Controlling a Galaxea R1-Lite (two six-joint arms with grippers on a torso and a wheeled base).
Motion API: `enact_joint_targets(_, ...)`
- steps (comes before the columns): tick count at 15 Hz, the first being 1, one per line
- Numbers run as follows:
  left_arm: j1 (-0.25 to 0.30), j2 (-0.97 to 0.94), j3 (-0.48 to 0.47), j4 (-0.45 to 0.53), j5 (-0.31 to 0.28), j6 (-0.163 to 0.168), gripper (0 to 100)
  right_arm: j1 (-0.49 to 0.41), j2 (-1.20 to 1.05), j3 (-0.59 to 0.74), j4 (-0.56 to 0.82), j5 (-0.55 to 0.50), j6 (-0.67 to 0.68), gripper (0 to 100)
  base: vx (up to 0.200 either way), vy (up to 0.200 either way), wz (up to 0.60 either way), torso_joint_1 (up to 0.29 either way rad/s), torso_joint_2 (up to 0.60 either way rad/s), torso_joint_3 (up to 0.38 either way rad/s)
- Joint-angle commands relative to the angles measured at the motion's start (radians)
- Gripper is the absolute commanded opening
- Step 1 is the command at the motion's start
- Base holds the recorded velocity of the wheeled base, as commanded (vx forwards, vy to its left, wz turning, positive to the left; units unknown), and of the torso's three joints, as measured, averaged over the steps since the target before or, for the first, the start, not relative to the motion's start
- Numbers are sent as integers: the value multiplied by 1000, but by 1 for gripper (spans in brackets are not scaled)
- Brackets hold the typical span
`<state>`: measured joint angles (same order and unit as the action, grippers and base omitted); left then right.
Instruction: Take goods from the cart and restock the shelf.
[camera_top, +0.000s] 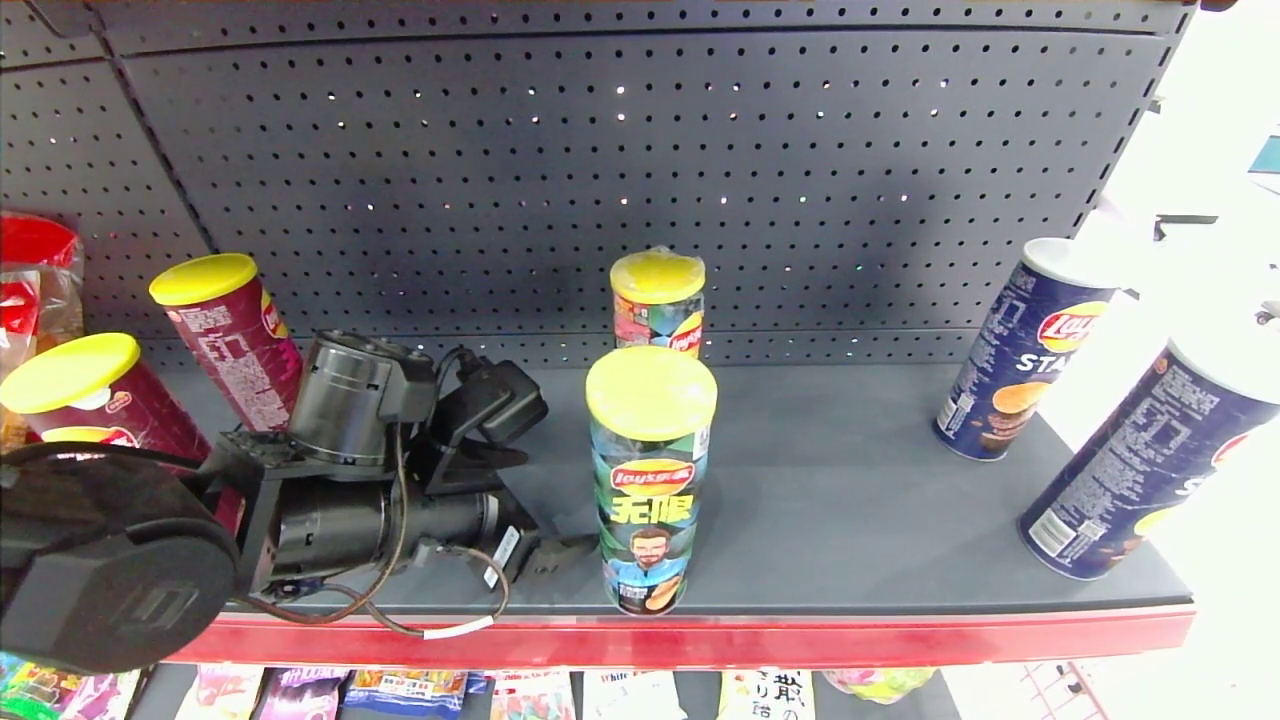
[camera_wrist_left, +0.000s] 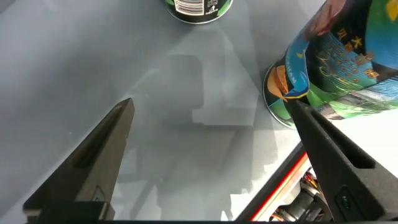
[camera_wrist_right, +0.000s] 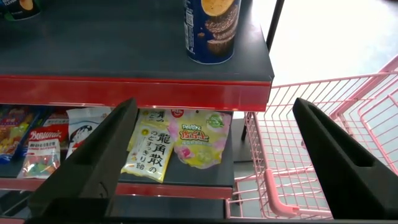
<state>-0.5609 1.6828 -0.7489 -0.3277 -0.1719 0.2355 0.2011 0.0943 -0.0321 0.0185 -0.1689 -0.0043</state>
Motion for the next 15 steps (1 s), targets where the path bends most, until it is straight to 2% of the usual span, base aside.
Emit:
enact_joint_targets(1,-1,-3,5,-1,0,1,100,0,4,0,0,0,0,100,0,0,0,0,0,0)
enact_joint_targets(5,18,-126,88,10,0,-5,100,1,4,0,0,0,-2,100,0,0,0,0,0,0)
enact_joint_targets(7,53,-238,154,22,0,-5,100,1,4,0,0,16,-5,100,0,0,0,0,0,0)
enact_joint_targets(9,177,-430,204,91,-8,-5,100,1,4,1,-2,65,-6,100,0,0,0,0,0,0)
enact_joint_targets(11,236,-583,227,176,-9,-7,100,1,4,3,-2,80,-6,100,0,0,0,0,0,0)
enact_joint_targets(12,263,-758,284,300,-11,-24,100,1,4,1,-2,83,-16,100,0,0,0,0,0,0)
enact_joint_targets(13,265,-897,335,384,-3,-45,100,1,2,0,-2,81,-40,100,0,0,0,0,0,0)
enact_joint_targets(15,276,-1144,421,503,29,-64,100,-2,4,-20,6,74,-60,100,0,0,0,0,0,0)
